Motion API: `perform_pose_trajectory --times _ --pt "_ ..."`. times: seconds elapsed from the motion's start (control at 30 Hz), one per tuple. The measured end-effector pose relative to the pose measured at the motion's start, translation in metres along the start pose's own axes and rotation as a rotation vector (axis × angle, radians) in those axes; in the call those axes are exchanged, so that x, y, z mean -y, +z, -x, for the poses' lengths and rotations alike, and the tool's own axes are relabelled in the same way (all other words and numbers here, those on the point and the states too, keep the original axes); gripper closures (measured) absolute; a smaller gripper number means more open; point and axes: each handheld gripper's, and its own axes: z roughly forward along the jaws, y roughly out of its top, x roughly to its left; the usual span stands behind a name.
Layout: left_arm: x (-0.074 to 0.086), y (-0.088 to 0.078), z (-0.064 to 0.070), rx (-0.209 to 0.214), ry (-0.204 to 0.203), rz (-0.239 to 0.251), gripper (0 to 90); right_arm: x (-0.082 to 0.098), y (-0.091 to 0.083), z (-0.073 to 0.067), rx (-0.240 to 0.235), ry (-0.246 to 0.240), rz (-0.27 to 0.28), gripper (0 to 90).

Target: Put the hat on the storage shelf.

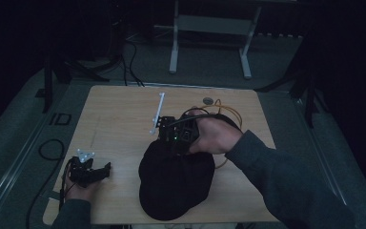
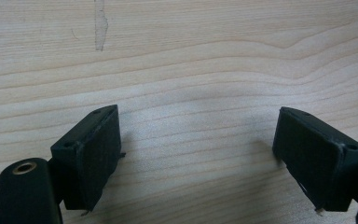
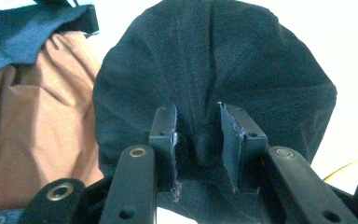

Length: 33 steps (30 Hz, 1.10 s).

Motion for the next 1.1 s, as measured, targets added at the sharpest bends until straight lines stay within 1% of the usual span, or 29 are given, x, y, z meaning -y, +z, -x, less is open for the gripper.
perform_pose_trajectory --times 0.07,0.13,0.2,0.23,0.37,0.4,0.47,0.53,0.67,0.87,0.97,1.03,1.07,1.1 --pt "0.0 0.0 0.0 0.0 -0.002 0.002 15.2 0.001 -0.006 -0.001 -0.004 0.001 0.011 66.7" --pt "0.0 0.0 0.0 0.0 -0.003 0.002 15.2 0.003 -0.014 -0.002 -0.018 0.001 0.033 66.8" --pt "0.0 0.0 0.0 0.0 -0.003 0.003 15.2 0.003 -0.016 -0.002 -0.015 -0.001 0.033 66.8" --pt "0.0 0.0 0.0 0.0 -0.003 0.003 15.2 0.003 -0.018 -0.003 -0.007 -0.004 0.03 66.8" --pt "0.0 0.0 0.0 0.0 -0.001 0.001 15.2 0.001 -0.029 -0.007 0.0 -0.022 0.023 66.7" --pt "0.0 0.0 0.0 0.0 -0.001 0.001 15.2 0.001 -0.029 -0.007 0.0 -0.022 0.023 66.7" --pt "0.0 0.0 0.0 0.0 -0.001 0.002 15.2 0.0 -0.034 -0.01 0.002 -0.032 0.001 66.8" --pt "0.0 0.0 0.0 0.0 -0.001 0.001 15.2 0.0 -0.036 -0.011 0.002 -0.038 -0.004 66.8" --pt "0.0 0.0 0.0 0.0 0.0 0.001 15.2 -0.001 -0.043 -0.015 0.006 -0.051 -0.029 66.7" --pt "0.0 0.0 0.0 -0.001 -0.001 0.001 15.2 0.002 -0.062 -0.018 0.026 -0.058 -0.051 66.7" --pt "0.0 0.0 0.0 0.0 -0.001 0.001 15.2 0.005 -0.071 -0.017 0.029 -0.05 -0.055 66.7" --pt "0.0 0.0 0.0 0.0 -0.001 0.002 15.2 0.009 -0.08 -0.015 0.035 -0.043 -0.047 66.7" --pt "0.0 0.0 0.0 0.0 -0.001 0.001 15.2 0.009 -0.08 -0.015 0.035 -0.043 -0.047 66.7" --pt "0.0 0.0 0.0 0.0 -0.001 0.001 15.2 0.012 -0.085 -0.014 0.038 -0.038 -0.04 66.7"
